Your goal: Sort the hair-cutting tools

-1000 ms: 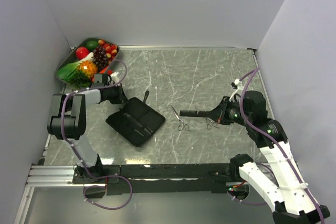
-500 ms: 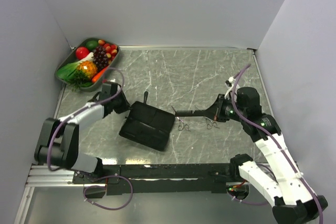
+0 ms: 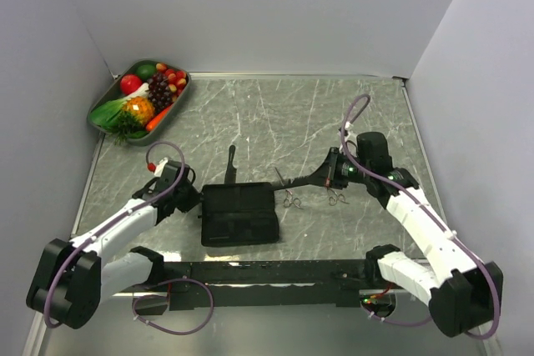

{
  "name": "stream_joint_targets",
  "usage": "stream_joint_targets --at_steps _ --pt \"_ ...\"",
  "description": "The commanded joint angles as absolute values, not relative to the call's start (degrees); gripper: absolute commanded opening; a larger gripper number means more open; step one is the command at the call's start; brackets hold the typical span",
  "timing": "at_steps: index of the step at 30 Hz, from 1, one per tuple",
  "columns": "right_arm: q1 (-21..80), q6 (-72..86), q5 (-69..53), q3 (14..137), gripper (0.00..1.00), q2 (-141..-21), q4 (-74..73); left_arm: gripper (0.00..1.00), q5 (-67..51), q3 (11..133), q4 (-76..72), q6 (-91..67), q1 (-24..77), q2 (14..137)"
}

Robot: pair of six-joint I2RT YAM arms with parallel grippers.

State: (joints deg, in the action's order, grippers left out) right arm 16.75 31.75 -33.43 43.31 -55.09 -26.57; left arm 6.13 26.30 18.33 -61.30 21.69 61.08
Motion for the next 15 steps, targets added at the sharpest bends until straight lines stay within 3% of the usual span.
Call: stream_joint_targets --at_steps 1,15 --pt "17.5 30.3 -37.4 43.9 0.0 -59.1 -19.9 0.01 7.8 25.2 15.8 -61.4 21.9 62.3" --pt "21.9 30.4 -33.7 42.3 0.0 -68.7 -11.6 0.01 5.1 28.0 12.4 -55.6 22.0 70.5"
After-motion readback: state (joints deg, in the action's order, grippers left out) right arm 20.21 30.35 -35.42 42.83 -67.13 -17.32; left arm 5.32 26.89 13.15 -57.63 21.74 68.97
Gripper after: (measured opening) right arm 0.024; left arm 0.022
